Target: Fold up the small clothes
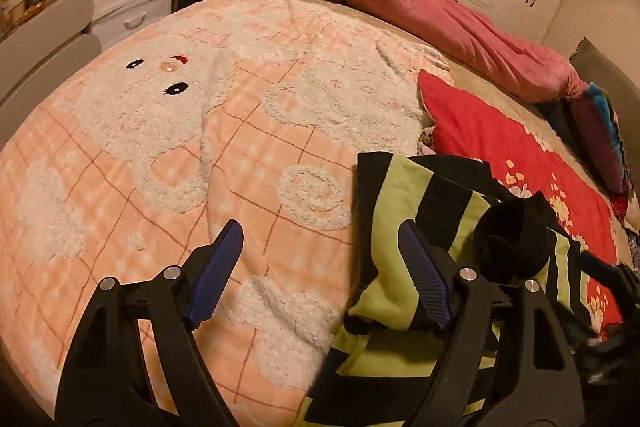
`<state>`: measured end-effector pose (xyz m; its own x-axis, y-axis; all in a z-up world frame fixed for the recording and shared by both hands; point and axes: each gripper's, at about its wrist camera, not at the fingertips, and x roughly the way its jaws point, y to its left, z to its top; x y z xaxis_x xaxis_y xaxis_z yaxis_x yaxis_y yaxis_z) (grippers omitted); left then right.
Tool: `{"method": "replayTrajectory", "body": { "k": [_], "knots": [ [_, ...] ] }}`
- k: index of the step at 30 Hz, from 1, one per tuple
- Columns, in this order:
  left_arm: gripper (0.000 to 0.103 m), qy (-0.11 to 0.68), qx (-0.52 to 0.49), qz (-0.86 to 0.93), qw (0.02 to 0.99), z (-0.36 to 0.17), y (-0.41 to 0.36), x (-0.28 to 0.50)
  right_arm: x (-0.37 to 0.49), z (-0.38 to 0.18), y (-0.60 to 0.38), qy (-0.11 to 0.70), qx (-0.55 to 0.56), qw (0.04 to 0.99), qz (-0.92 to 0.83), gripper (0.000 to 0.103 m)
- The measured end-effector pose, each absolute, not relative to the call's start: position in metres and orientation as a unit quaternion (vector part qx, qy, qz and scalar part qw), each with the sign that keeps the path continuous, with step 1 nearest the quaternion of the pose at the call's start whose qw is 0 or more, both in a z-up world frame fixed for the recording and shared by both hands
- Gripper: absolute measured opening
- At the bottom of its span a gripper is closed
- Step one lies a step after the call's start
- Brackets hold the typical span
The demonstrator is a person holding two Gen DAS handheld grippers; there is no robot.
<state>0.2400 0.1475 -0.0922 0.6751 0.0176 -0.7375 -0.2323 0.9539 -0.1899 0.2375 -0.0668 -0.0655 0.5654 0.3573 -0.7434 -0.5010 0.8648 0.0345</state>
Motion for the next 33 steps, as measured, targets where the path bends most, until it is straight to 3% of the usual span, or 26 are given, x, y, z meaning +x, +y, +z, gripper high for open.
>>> {"method": "replayTrajectory", "body": {
  "k": [7,8,9,14,20,26,29,31,32,33],
  "knots": [
    [0.072,0.412,-0.169,0.052,0.894,-0.103,0.155,0.240,0.269,-0.107,-0.024,0.416,-0.158,0.876,0.189,0.096],
    [0.072,0.414,-0.170,0.052,0.893,-0.104,0.155,0.241,0.272,-0.112,-0.023,0.417,-0.162,0.876,0.183,0.079],
    [0.072,0.414,-0.172,0.049,0.892,-0.105,0.155,0.241,0.277,-0.117,-0.025,0.424,-0.162,0.872,0.183,0.055],
    [0.072,0.409,-0.164,0.040,0.897,-0.101,0.148,0.243,0.281,-0.113,-0.059,0.431,-0.073,0.874,0.213,0.029],
    [0.073,0.396,-0.139,0.032,0.907,-0.094,0.134,0.242,0.285,-0.077,-0.152,0.411,0.176,0.857,0.257,0.028],
    [0.073,0.388,-0.124,-0.002,0.913,-0.091,0.107,0.243,0.287,-0.065,-0.242,0.362,0.314,0.840,0.253,0.032],
    [0.073,0.400,-0.094,-0.017,0.912,-0.098,0.088,0.246,0.283,-0.074,-0.268,0.366,0.325,0.845,0.217,0.057],
    [0.073,0.408,-0.081,-0.023,0.909,-0.102,0.080,0.247,0.281,-0.089,-0.286,0.389,0.323,0.843,0.181,0.066],
    [0.073,0.413,-0.076,-0.027,0.907,-0.105,0.076,0.247,0.278,-0.095,-0.294,0.398,0.323,0.844,0.161,0.075],
    [0.073,0.415,-0.074,-0.030,0.906,-0.107,0.073,0.247,0.274,-0.100,-0.302,0.403,0.320,0.846,0.140,0.076]
  ]
}}
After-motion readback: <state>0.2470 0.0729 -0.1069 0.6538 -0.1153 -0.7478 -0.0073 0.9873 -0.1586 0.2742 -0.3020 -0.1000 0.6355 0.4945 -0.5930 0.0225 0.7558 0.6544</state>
